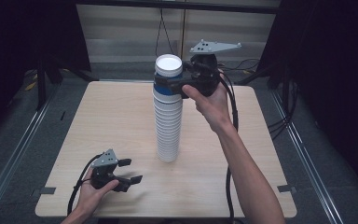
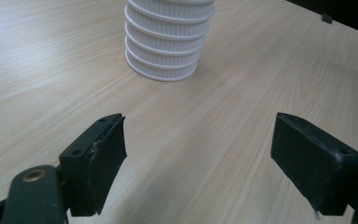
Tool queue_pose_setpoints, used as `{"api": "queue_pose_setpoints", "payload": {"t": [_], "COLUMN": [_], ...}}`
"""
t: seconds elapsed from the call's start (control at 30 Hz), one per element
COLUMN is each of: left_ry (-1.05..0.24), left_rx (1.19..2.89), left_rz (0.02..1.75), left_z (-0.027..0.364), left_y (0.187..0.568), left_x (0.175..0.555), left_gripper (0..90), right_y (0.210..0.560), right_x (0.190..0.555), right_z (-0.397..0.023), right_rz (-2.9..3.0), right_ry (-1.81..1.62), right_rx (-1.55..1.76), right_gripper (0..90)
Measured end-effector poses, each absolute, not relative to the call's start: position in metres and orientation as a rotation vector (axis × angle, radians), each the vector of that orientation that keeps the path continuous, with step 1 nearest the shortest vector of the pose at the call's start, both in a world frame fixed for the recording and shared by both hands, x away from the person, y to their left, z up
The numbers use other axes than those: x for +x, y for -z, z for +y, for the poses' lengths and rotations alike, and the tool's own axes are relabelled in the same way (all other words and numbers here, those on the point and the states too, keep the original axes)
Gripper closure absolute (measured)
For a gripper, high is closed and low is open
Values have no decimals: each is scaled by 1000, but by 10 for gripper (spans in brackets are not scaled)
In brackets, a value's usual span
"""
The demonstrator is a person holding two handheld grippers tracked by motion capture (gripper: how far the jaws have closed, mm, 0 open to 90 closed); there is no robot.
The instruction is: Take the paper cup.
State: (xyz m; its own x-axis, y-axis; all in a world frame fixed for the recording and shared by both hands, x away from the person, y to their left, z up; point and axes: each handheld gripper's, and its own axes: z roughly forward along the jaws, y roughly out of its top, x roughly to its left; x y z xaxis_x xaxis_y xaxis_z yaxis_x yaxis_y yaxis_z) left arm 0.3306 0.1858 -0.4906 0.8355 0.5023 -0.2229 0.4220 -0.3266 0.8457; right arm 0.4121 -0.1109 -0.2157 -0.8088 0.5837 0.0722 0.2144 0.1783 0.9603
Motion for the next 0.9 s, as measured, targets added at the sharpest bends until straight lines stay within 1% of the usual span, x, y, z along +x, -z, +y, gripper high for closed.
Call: {"api": "queue_pose_setpoints", "payload": {"t": [0.9], "left_ry": [-108], "left_rx": [1968], "left_rz": [690], "left_z": [186], "left_y": [490], "left_x": [330], "left_gripper": [178], "right_y": [200], "right_x": [411], "right_z": [-118], "right_rz": [2030], "right_ry": [-1813], "right_rx": [761], "right_gripper": [271]}}
